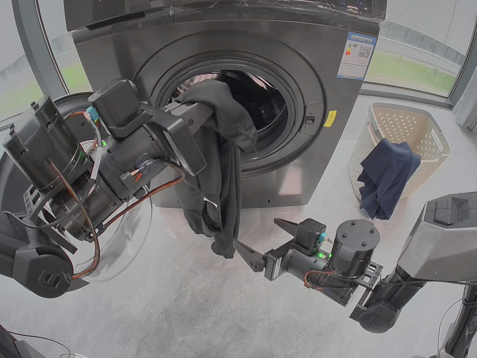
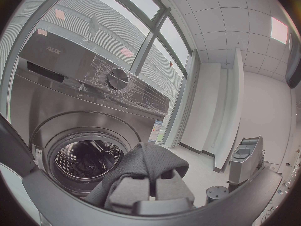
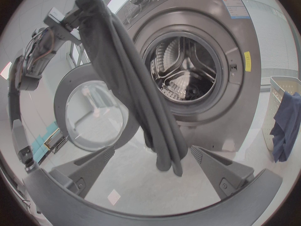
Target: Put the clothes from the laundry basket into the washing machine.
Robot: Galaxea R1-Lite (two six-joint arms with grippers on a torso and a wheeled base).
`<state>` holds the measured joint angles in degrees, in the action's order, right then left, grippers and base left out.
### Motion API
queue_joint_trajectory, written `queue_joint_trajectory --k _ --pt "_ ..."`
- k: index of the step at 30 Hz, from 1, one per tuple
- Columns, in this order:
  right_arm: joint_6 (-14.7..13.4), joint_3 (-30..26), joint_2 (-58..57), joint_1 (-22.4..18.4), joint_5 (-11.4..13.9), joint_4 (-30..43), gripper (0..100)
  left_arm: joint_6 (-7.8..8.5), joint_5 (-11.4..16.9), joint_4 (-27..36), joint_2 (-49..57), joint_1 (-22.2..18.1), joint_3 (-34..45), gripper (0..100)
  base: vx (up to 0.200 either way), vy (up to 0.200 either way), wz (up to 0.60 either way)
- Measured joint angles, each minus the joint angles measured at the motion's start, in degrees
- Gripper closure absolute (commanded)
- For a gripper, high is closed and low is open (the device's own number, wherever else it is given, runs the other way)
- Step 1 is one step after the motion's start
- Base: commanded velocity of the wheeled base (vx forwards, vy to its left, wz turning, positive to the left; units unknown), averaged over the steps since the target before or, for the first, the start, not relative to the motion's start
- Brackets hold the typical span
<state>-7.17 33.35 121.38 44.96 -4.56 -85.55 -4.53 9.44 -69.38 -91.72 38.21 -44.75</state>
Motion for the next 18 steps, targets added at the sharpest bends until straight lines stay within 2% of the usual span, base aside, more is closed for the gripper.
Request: queue_joint_trajectory --k 8,18 --pt "1.54 9.51 3.86 -1.06 0.82 0.93 0 0.05 0.13 -0.30 -0.50 0.85 -0.32 100 0.000 0.000 0.00" --pt "2.06 14.98 7.86 -2.11 0.95 1.34 0 0.02 0.13 -0.56 -1.35 1.15 -0.61 100 0.000 0.000 0.00"
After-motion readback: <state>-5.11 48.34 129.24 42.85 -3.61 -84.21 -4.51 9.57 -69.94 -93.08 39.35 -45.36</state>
